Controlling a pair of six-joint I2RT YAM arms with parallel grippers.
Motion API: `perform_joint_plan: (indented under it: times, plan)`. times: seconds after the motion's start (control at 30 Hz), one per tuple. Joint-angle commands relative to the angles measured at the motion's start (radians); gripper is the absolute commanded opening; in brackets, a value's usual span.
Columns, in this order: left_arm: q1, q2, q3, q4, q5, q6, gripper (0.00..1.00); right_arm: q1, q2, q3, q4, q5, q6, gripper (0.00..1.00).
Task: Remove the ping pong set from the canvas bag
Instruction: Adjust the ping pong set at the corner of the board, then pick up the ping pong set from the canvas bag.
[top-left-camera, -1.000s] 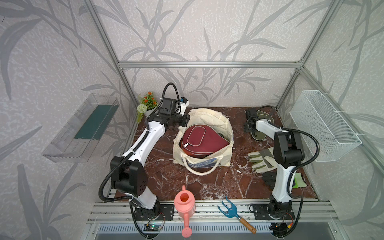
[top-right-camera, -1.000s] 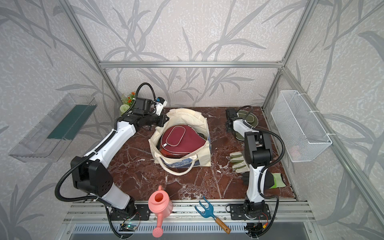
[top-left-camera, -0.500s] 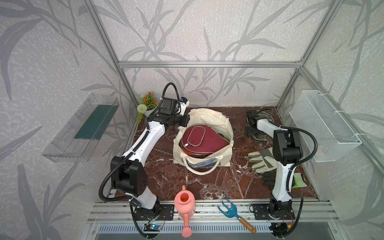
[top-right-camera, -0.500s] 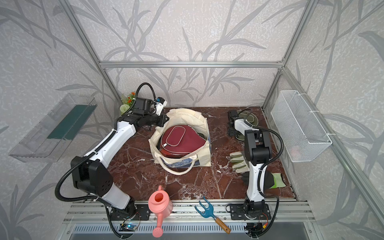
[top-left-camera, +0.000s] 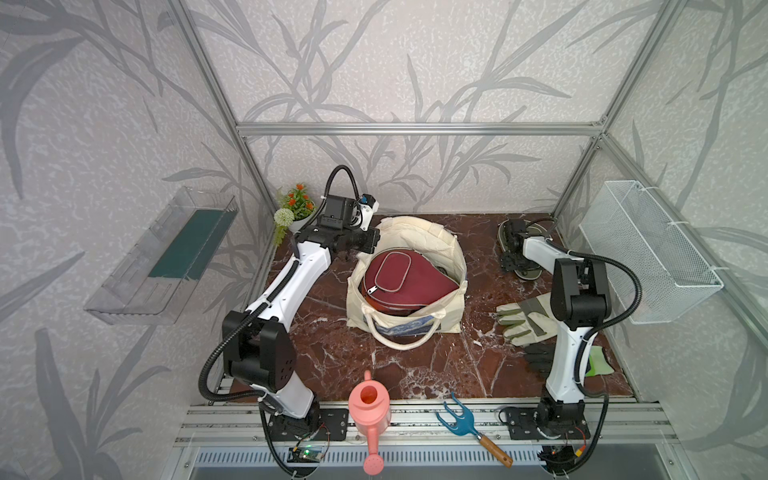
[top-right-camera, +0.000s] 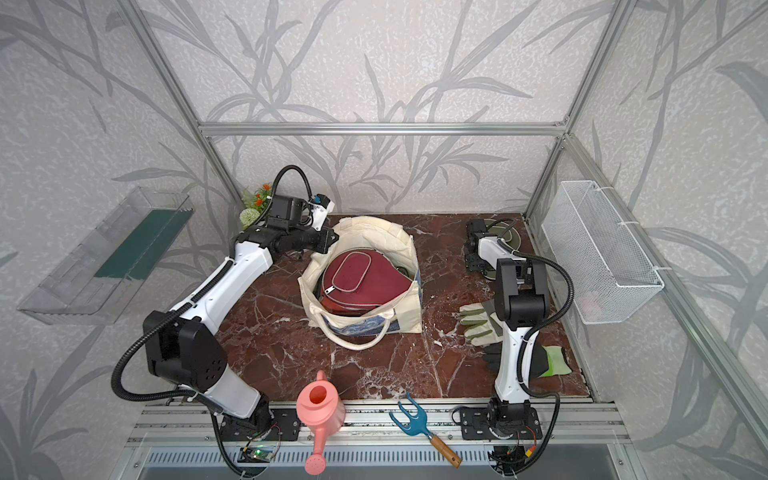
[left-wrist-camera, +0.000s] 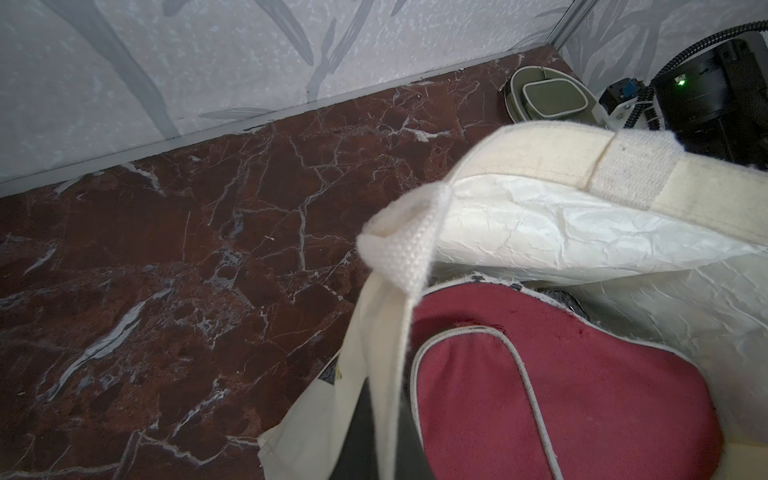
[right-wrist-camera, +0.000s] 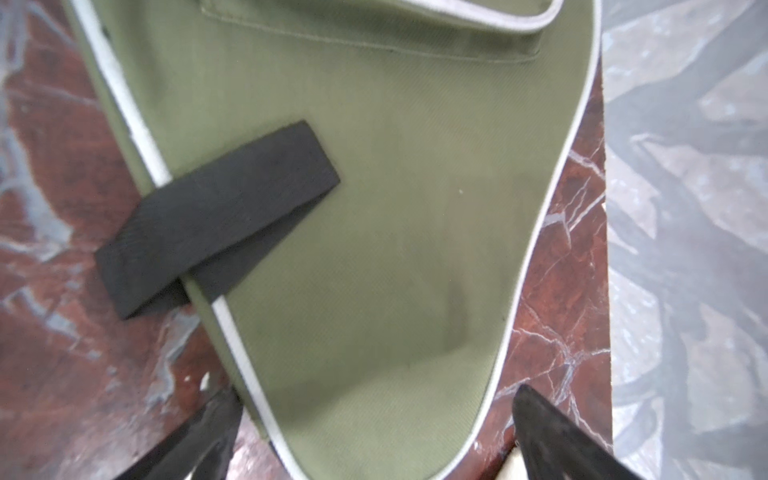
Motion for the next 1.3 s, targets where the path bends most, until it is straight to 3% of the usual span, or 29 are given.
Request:
perform_joint_plan:
  times: [0.0,0.3,0.43,0.53,0.6,0.7,0.9,1.27]
  plan:
    - [-0.004,-0.018,0.009,-0.04,-0.011,0.022,0.0,0.018,-0.109,0.033,-0.108,-0.067,0.013,0.99]
    - [-0.006,-0.035,0.093,-0.026,-0.005,0.028,0.0,0.172,-0.446,-0.072,-0.102,-0.286,-0.108,0.99]
    - [-0.012,-0.049,0.151,-0.029,-0.007,0.036,0.0,0.237,-0.635,-0.115,-0.023,-0.439,-0.244,0.99]
    - [-0.014,-0.077,0.164,-0.014,-0.012,0.037,0.0,0.29,-0.744,-0.062,-0.041,-0.535,-0.289,0.99]
    - [-0.016,-0.1,0.153,0.011,-0.015,0.031,0.0,0.336,-0.749,0.018,-0.109,-0.567,-0.297,0.99]
    - [-0.019,-0.133,0.117,0.061,-0.018,0.015,0.0,0.504,-0.721,0.148,-0.203,-0.536,-0.307,0.99]
    - [-0.057,-0.177,0.053,0.103,-0.078,0.002,0.0,0.73,-0.605,0.291,-0.279,-0.557,-0.191,0.99]
    - [-0.062,-0.268,-0.048,0.185,-0.11,-0.013,0.0,0.794,-0.438,0.222,-0.279,-0.615,-0.08,0.99]
